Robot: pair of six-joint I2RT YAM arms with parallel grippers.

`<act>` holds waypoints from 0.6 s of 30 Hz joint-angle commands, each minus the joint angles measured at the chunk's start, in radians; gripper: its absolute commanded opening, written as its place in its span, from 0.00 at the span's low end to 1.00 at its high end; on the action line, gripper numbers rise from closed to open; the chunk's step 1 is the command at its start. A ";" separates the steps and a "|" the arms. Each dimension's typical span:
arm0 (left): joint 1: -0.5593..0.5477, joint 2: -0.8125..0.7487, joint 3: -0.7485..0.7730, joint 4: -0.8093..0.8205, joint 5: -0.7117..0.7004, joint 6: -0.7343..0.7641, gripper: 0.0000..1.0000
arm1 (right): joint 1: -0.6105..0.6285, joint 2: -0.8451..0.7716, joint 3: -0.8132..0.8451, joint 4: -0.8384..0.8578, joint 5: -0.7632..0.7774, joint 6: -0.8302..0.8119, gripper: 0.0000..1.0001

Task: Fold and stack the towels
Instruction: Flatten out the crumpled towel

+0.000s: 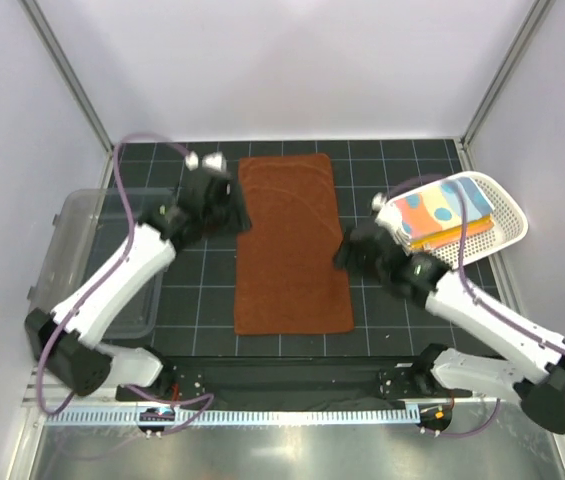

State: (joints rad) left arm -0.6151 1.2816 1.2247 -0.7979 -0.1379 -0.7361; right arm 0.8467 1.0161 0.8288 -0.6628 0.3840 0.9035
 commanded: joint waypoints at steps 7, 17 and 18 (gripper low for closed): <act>0.270 0.557 0.622 0.103 -0.146 0.268 0.55 | -0.492 0.625 0.700 0.359 -0.250 -0.597 0.57; 0.419 1.077 1.011 0.315 0.135 0.199 0.46 | -0.665 1.259 1.216 0.560 -0.543 -0.486 0.48; 0.422 1.117 1.065 0.319 0.162 0.196 0.46 | -0.672 1.326 1.237 0.577 -0.560 -0.477 0.48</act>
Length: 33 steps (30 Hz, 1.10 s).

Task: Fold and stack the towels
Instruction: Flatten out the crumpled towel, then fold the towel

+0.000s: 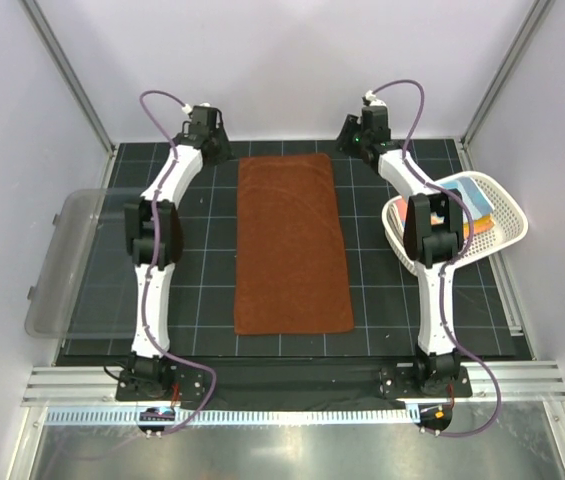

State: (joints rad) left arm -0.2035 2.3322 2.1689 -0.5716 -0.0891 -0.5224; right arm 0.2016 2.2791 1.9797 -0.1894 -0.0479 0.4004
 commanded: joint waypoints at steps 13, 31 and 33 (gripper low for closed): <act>0.041 0.320 0.204 0.288 0.129 -0.166 0.45 | -0.083 0.375 0.292 0.243 -0.303 0.232 0.46; 0.035 0.423 0.246 0.371 0.209 -0.271 0.36 | -0.062 0.470 0.324 0.248 -0.371 0.275 0.44; 0.032 0.424 0.241 0.371 0.212 -0.269 0.35 | -0.057 0.471 0.324 0.251 -0.372 0.275 0.44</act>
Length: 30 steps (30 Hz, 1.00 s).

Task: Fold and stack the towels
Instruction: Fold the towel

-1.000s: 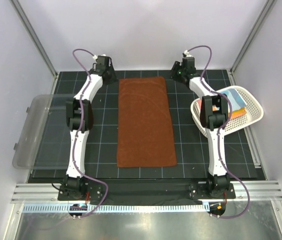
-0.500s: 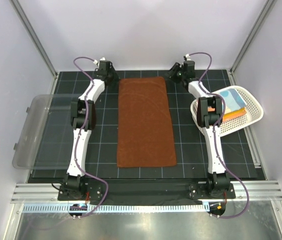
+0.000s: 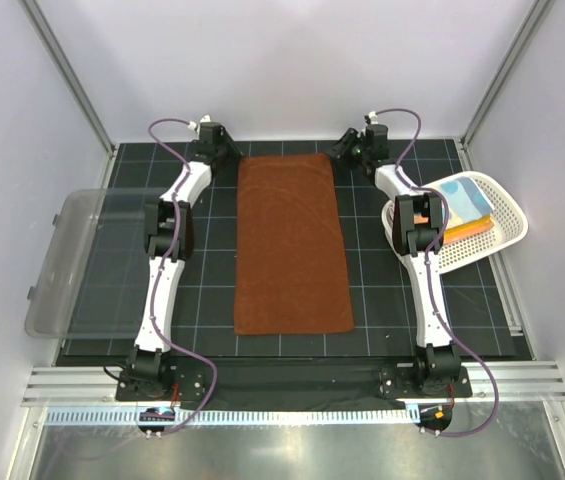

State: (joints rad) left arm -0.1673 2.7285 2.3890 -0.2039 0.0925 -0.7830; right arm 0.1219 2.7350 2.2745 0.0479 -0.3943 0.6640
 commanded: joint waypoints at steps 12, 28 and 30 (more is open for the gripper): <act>-0.005 0.039 0.016 0.014 0.046 -0.013 0.03 | 0.027 0.028 0.034 0.046 -0.029 0.025 0.35; 0.003 -0.242 -0.224 0.173 0.047 0.090 0.00 | -0.004 -0.153 -0.093 0.190 -0.074 -0.041 0.01; 0.003 -0.277 -0.247 0.196 0.044 0.091 0.00 | -0.004 -0.164 -0.105 0.194 -0.101 -0.043 0.01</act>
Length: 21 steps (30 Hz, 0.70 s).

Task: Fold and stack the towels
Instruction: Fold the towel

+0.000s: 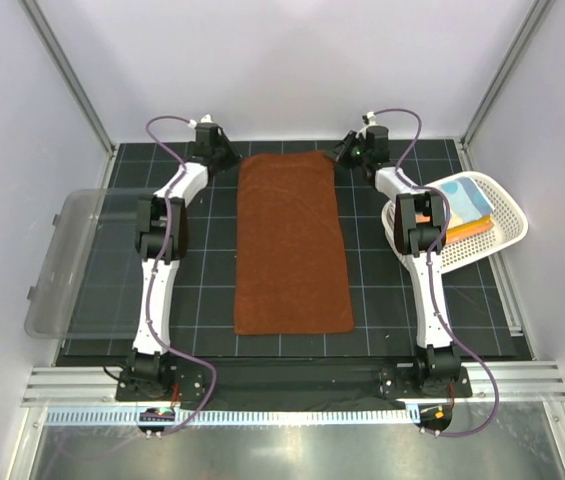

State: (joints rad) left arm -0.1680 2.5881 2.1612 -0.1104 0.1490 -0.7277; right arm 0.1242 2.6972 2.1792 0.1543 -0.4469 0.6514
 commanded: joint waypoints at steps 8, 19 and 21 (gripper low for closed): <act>0.002 -0.218 -0.132 0.106 -0.002 0.047 0.00 | -0.005 -0.197 -0.108 0.120 -0.127 -0.006 0.01; 0.004 0.015 0.091 -0.100 0.017 0.033 0.28 | 0.012 -0.188 -0.167 0.152 -0.200 0.016 0.01; 0.001 0.026 0.092 -0.112 -0.005 0.043 0.31 | 0.015 -0.186 -0.171 0.154 -0.208 0.014 0.01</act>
State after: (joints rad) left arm -0.1642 2.5858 2.2219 -0.1577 0.1577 -0.6983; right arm 0.1272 2.5568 2.0098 0.2546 -0.6132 0.6613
